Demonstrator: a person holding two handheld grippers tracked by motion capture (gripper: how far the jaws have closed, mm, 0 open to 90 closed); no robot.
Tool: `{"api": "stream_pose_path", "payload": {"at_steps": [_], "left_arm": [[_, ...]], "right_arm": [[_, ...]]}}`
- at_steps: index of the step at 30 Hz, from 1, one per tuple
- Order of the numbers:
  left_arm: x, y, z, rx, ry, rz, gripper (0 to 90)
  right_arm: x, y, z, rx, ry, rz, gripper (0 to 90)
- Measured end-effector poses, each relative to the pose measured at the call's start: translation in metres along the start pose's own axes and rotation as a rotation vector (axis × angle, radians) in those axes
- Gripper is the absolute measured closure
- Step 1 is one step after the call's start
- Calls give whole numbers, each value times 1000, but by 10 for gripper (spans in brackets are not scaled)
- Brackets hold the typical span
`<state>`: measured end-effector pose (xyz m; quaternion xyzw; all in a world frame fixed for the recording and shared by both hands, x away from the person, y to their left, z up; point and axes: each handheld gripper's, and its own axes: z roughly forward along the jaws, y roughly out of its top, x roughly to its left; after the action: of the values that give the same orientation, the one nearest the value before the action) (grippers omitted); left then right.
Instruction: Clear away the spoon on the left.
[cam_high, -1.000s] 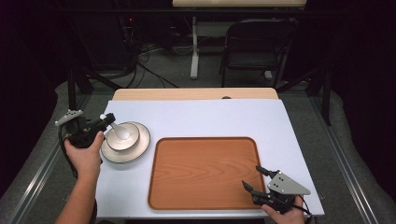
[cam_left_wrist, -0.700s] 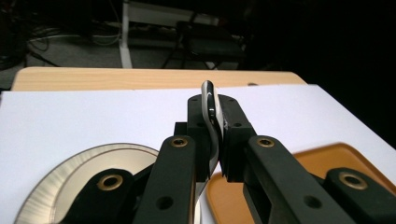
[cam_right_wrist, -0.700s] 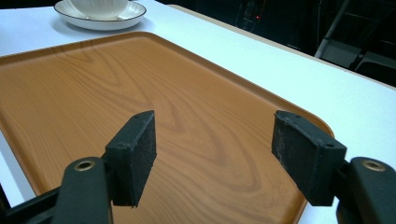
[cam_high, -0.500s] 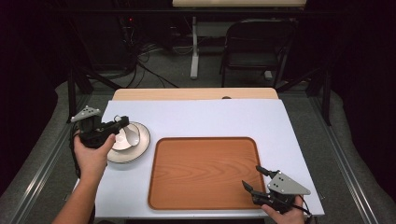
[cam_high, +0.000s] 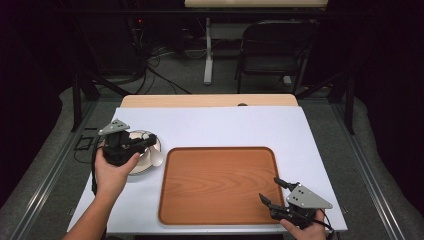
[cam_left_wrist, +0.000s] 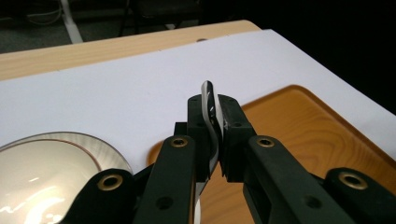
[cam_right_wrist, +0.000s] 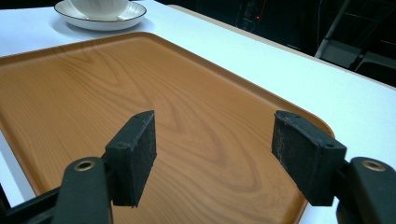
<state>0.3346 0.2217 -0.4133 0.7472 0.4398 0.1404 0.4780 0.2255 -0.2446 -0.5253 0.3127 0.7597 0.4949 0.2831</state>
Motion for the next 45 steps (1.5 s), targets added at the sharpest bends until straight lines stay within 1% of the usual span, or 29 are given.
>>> {"api": "stream_pose_path", "payload": {"at_steps": [1, 3, 4, 6, 8, 13, 15, 16, 19, 20, 21, 23, 24, 25, 27, 29, 31, 33, 34, 36, 37, 39, 40, 41, 42, 44, 45], "left_arm": [[-4, -2, 2, 12, -14, 7, 849], [-8, -5, 5, 29, -28, 15, 849], [-8, -5, 5, 29, -28, 15, 849], [-14, -9, 8, 54, -48, 27, 849], [-16, -10, 9, 61, -51, 31, 849], [-26, -18, 13, 99, -84, 45, 849], [-29, -20, 14, 107, -97, 47, 849], [-31, -22, 14, 114, -99, 45, 849], [-36, -28, 17, 138, -122, 51, 849], [-36, -28, 17, 138, -122, 51, 848], [-38, -32, 19, 153, -129, 51, 849], [-40, -35, 21, 169, -140, 48, 849], [-40, -35, 21, 169, -140, 48, 849], [-42, -38, 23, 185, -146, 47, 849], [-44, -41, 25, 201, -153, 51, 849], [-45, -42, 27, 208, -155, 48, 849], [-46, -45, 30, 230, -167, 42, 849], [-46, -46, 31, 236, -169, 34, 849], [-46, -47, 33, 254, -176, 35, 849], [-46, -48, 35, 268, -184, 19, 849], [-46, -48, 35, 268, -184, 19, 849], [-45, -49, 38, 294, -192, 8, 849], [-44, -51, 41, 306, -193, -4, 849], [-44, -51, 41, 306, -193, -4, 849], [-42, -51, 43, 316, -193, -12, 849], [-38, -53, 48, 340, -199, -42, 849], [-38, -53, 48, 340, -199, -42, 849]], "right_arm": [[0, 0, 0, 0, 0, 0, 306], [0, 0, 0, 0, 1, 1, 306], [0, 0, 0, 0, 1, 1, 306], [0, 0, 0, -2, 0, 0, 305], [0, 0, 0, -4, 1, 0, 305], [0, 0, 0, -6, 1, 3, 305], [0, 0, 0, -9, 2, 1, 304], [0, 0, -1, -9, 2, 1, 303], [0, 0, -1, -15, 3, 1, 301], [0, 1, -1, -16, 4, 1, 301], [0, 1, -1, -18, 5, 2, 300], [0, 1, -2, -21, 6, 2, 300], [0, 1, -2, -23, 7, 1, 299], [0, 1, -2, -24, 8, 2, 298], [0, 1, -2, -25, 9, 2, 295], [1, 1, -2, -27, 10, 3, 291], [1, 1, -2, -32, 9, -2, 286], [1, 1, -2, -33, 10, 0, 286], [1, 1, -2, -34, 9, 2, 286], [1, 1, -2, -33, 9, 2, 285], [1, 1, -2, -33, 9, 2, 285], [0, 1, -2, -33, 10, 1, 285], [1, 1, -2, -33, 11, 0, 286], [1, 1, -2, -33, 11, 1, 286], [1, 1, -2, -33, 11, 1, 286], [0, 1, -2, -31, 9, 3, 286], [0, 1, -2, -31, 9, 3, 286]]}}
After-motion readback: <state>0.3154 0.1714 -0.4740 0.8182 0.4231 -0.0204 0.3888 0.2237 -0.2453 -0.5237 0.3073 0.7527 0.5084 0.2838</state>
